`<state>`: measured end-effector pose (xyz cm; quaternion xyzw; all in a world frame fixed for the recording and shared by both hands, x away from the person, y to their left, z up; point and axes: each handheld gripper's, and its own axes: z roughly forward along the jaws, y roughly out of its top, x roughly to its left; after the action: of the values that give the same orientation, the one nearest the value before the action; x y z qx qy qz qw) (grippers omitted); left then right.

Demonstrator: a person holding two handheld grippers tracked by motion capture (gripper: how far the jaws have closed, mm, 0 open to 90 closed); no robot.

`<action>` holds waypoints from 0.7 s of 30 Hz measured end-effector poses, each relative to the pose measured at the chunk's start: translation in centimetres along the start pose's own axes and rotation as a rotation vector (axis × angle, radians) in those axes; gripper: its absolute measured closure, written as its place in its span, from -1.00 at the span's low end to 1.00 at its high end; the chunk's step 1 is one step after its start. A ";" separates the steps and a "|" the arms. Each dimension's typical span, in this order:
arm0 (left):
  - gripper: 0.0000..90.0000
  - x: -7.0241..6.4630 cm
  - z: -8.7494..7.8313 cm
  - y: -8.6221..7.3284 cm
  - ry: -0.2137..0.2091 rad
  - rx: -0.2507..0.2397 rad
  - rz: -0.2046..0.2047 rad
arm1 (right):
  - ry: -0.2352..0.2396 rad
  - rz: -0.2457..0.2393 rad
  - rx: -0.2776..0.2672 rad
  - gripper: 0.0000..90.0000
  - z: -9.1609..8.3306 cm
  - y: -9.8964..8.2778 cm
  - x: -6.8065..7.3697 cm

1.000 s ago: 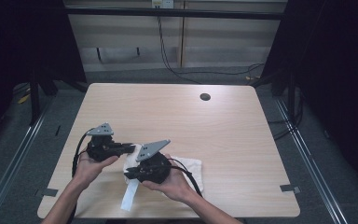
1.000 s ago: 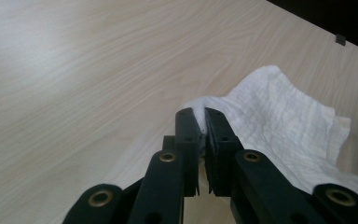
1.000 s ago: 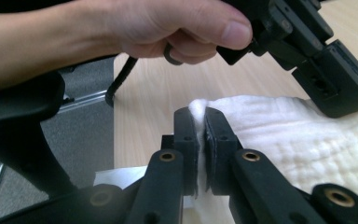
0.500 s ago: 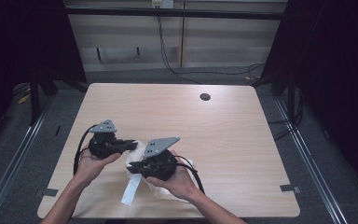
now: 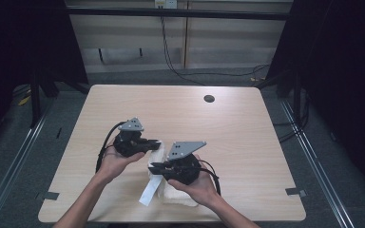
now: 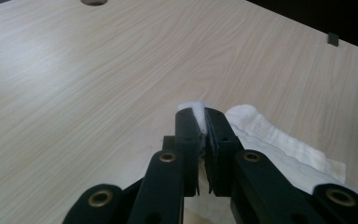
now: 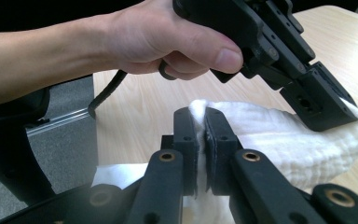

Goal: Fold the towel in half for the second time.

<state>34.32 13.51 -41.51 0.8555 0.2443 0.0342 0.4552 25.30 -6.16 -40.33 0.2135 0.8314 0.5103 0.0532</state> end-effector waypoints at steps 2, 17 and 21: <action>0.89 -0.3 0.6 0.0 -0.017 -0.001 -0.003 | -0.007 0.002 0.004 0.89 -0.3 -0.3 0.0; 0.88 -2.1 6.1 0.0 -0.085 0.073 0.006 | -0.060 0.050 0.060 0.89 -2.1 -4.6 -0.1; 0.88 -2.0 7.8 -0.3 -0.098 0.087 -0.011 | -0.079 0.074 0.094 0.88 -2.3 -6.3 -0.7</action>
<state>34.65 6.79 -46.02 0.8738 0.2276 -0.0209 0.4293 23.35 -10.81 -44.86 0.2663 0.8431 0.4637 0.0568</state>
